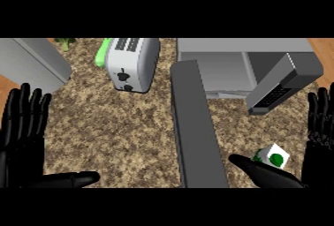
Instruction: Pick up the milk, place it into the microwave and close the microwave
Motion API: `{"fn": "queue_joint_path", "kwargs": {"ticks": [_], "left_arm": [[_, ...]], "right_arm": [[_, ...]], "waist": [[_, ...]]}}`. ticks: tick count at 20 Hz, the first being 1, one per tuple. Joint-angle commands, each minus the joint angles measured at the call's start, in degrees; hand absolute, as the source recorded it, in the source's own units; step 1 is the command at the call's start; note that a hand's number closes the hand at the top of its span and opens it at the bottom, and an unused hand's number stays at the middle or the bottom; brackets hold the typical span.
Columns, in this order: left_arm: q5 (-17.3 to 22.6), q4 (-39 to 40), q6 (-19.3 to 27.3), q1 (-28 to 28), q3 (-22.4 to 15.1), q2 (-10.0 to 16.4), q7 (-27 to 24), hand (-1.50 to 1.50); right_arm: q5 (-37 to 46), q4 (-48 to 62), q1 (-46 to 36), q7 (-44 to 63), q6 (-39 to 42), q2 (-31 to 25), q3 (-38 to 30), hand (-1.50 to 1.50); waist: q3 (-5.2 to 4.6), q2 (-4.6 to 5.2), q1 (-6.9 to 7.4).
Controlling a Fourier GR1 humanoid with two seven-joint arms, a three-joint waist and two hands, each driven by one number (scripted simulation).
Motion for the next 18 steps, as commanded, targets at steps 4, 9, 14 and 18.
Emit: {"fn": "queue_joint_path", "kwargs": {"ticks": [4, 9, 14, 18], "left_arm": [[3.4, -3.1, -2.4, 5.9, 2.8, 0.8, -0.6, -1.50], [5.7, -11.8, -5.2, 14.6, 1.6, 0.0, 0.1, -1.50], [10.0, -16.4, -7.1, 16.1, 6.7, 2.1, 4.4, -1.50], [14.6, -14.7, -10.2, 15.3, 11.0, 3.6, 3.4, -1.50]], "right_arm": [[9.5, -5.2, 7.0, 5.7, -6.4, 0.6, 8.7, -1.50], [15.4, -2.9, 10.2, 6.3, -14.3, 0.6, 14.1, -1.50], [15.6, -2.9, 10.5, 8.4, -15.5, 0.6, 13.7, -1.50], [7.3, 4.2, 12.0, -0.7, -16.5, -0.2, 10.5, -1.50]], "waist": [[0.06, -0.04, -0.03], [0.06, -0.10, 0.25], [0.07, -0.03, 0.19], [0.10, 0.01, 0.15]]}}
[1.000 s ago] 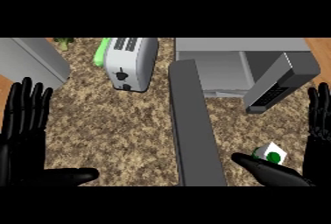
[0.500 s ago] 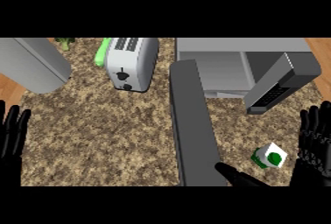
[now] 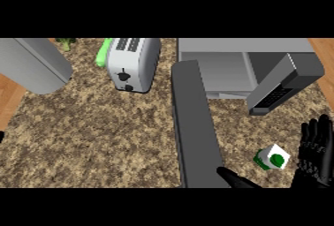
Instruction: Pick up the milk, place it into the microwave and close the microwave
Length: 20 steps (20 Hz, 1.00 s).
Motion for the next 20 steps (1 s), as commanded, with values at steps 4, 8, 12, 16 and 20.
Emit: {"fn": "queue_joint_path", "kwargs": {"ticks": [4, 8, 12, 16, 20], "left_arm": [[1.7, -5.0, -3.4, 7.2, 0.7, -2.7, -0.4, -1.50], [8.4, -3.1, -6.9, 6.8, 7.9, 0.3, -0.5, -1.50], [1.4, -3.9, -5.1, 7.8, 2.3, -4.2, -1.9, -1.50], [8.0, -3.0, -8.7, 7.1, 9.5, -1.1, -1.0, -1.50], [8.5, -1.9, -9.5, 5.8, 10.0, -1.1, -0.8, -1.50]], "right_arm": [[-10.5, 7.2, 3.1, -10.2, -1.1, -1.9, -5.2, -1.50], [-15.5, 13.5, 0.0, -13.3, -1.7, -0.1, -9.3, -1.50], [-21.0, 16.9, 2.8, -19.3, -0.9, -1.3, -14.1, -1.50], [-27.3, 21.0, 6.8, -27.8, 1.8, -1.2, -17.2, -1.50], [-30.9, 27.3, 8.9, -35.4, 3.7, -0.6, -20.0, -1.50]], "waist": [[0.06, 0.03, 0.14], [0.04, 0.07, 0.26], [0.06, 0.08, -0.07], [0.05, 0.03, -0.11], [0.05, 0.06, -0.30]]}}
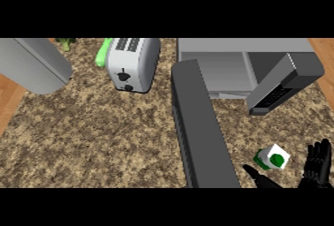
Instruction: Pick up the milk, place it into the microwave and close the microwave
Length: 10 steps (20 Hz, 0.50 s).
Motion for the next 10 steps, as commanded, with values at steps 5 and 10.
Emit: {"fn": "queue_joint_path", "kwargs": {"ticks": [5, 10], "left_arm": [[1.9, -0.6, -2.2, -0.5, 2.3, -0.8, 1.1, -1.50], [3.8, 4.1, -4.7, -1.9, 6.5, -0.5, -1.5, -1.50]], "right_arm": [[-8.6, 15.6, -2.7, -12.5, 5.9, -0.6, -8.1, -1.50], [-9.6, 23.6, -4.3, -18.5, 5.1, 1.3, -6.7, -1.50]], "waist": [[0.01, 0.06, 0.04], [-0.01, 0.06, 0.12]]}}
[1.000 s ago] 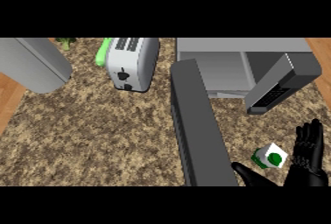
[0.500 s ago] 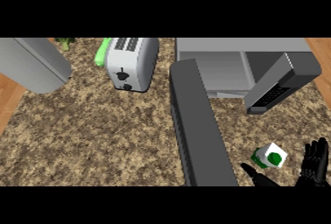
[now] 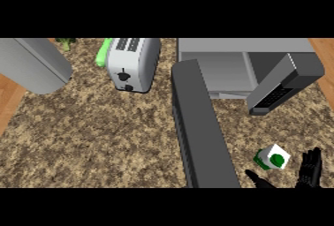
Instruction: Pick up the milk, place it into the microwave and close the microwave
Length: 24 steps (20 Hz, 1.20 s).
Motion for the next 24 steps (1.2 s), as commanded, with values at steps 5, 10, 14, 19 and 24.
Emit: {"fn": "queue_joint_path", "kwargs": {"ticks": [5, 10, 14, 19, 24], "left_arm": [[2.3, -3.7, -3.1, 4.6, 0.9, -1.2, -0.4, -1.50], [1.0, -4.6, -0.9, 1.7, 0.4, -1.2, 2.6, -1.50], [3.9, -4.4, -2.8, 4.3, 2.6, -1.2, 0.6, -1.50], [1.0, -7.9, 0.7, 8.6, -4.5, -1.2, -1.1, -1.50], [3.6, 0.0, -1.5, 0.0, 3.0, 1.4, 0.5, -1.50]], "right_arm": [[-4.1, 9.6, -2.1, -7.0, 6.5, -3.2, -5.6, -1.50], [-3.8, 24.2, -9.8, -15.9, 5.4, -1.0, -8.0, -1.50], [-5.3, 30.2, -11.3, -20.7, 6.6, -1.9, -11.1, -1.50], [-5.1, 39.8, -18.2, -22.1, 7.7, -4.4, -12.7, -1.50], [-5.5, 45.9, -19.7, -29.4, 13.3, -5.4, -13.2, 1.50]], "waist": [[-0.01, -0.03, 0.21], [0.03, 0.06, 0.13], [0.02, 0.01, 0.26], [0.03, 0.01, 0.61], [0.02, 0.09, 0.01]]}}
